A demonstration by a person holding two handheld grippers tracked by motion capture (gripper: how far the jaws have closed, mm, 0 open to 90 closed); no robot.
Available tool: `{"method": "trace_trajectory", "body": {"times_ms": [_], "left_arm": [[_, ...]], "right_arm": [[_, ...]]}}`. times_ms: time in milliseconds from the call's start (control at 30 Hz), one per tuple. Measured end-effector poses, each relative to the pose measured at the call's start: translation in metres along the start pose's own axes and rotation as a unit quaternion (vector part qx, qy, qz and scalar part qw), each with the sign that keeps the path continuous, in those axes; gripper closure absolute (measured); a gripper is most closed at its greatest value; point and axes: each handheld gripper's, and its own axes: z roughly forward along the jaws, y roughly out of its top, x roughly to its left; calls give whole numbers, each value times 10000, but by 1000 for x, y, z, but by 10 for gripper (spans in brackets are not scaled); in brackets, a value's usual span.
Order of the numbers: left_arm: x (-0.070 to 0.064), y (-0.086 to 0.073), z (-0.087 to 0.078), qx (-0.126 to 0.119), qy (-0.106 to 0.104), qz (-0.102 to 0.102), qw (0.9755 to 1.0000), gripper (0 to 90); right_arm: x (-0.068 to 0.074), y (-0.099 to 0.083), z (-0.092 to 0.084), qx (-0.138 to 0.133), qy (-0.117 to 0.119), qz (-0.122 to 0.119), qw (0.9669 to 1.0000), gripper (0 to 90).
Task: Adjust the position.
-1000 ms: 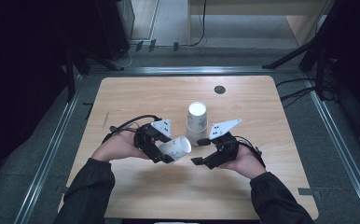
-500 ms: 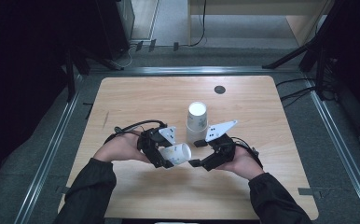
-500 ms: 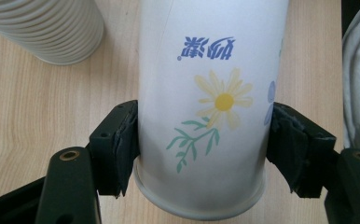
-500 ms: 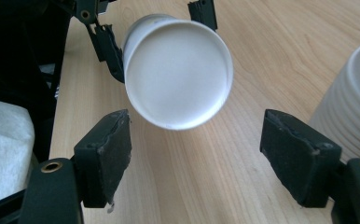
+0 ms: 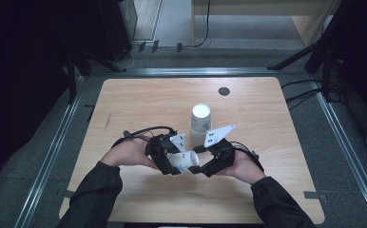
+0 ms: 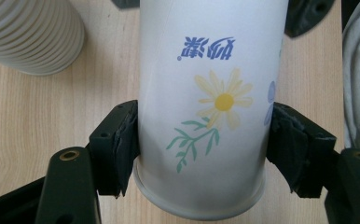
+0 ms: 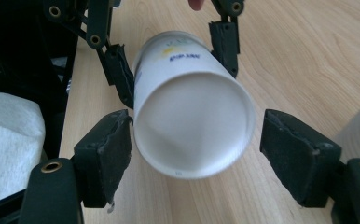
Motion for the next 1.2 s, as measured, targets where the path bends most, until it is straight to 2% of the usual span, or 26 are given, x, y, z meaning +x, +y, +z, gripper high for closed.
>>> {"method": "trace_trajectory", "body": {"times_ms": [133,200,267,300,400,533,600,633,667,700,733,800,867,1033,1100,1200], "left_arm": [[-3,2,1,-94,-31,127,9999,301],[-3,2,1,-66,-25,182,9998,301],[-3,3,1,-89,-27,207,9997,300],[-3,3,1,-98,-45,208,9997,298],[-2,1,2,-163,-21,218,9996,291],[1,-3,1,-305,-70,49,9995,249],[2,-4,0,-380,-71,-52,9992,184],[4,-6,-1,-501,-65,-134,9986,141],[4,-6,-1,-501,-65,-134,9986,117],[6,-9,-4,-706,-129,-279,9970,110],[6,-9,-4,-706,-129,-279,9970,107],[9,-12,-7,-886,-197,-388,9951,107],[9,-15,-9,-1008,-178,-444,9938,108],[11,-22,-12,-1242,-246,-535,9905,108],[11,-24,-13,-1323,-211,-601,9892,107],[11,-29,-13,-1503,-211,-712,9859,91]], "right_arm": [[2,2,6,40,96,-75,9999,261],[3,2,8,86,126,-74,9999,269],[4,2,10,98,155,-116,9998,291],[4,2,10,114,180,-111,9997,335],[4,3,10,135,139,-142,9997,345],[4,4,9,114,116,-135,9998,346],[4,4,7,121,64,-154,9998,345],[3,4,4,75,42,-145,9999,345],[3,4,4,75,42,-145,9999,345],[1,4,-1,-15,29,-75,10000,344],[1,4,-1,-15,29,-75,10000,344],[0,4,-5,-75,6,-59,10000,343],[-1,4,-10,-139,10,-33,9999,343],[-3,4,-23,-353,-21,-10,9994,342],[-4,3,-24,-394,-26,-3,9992,342],[-4,3,-28,-469,21,26,9989,342]]}}
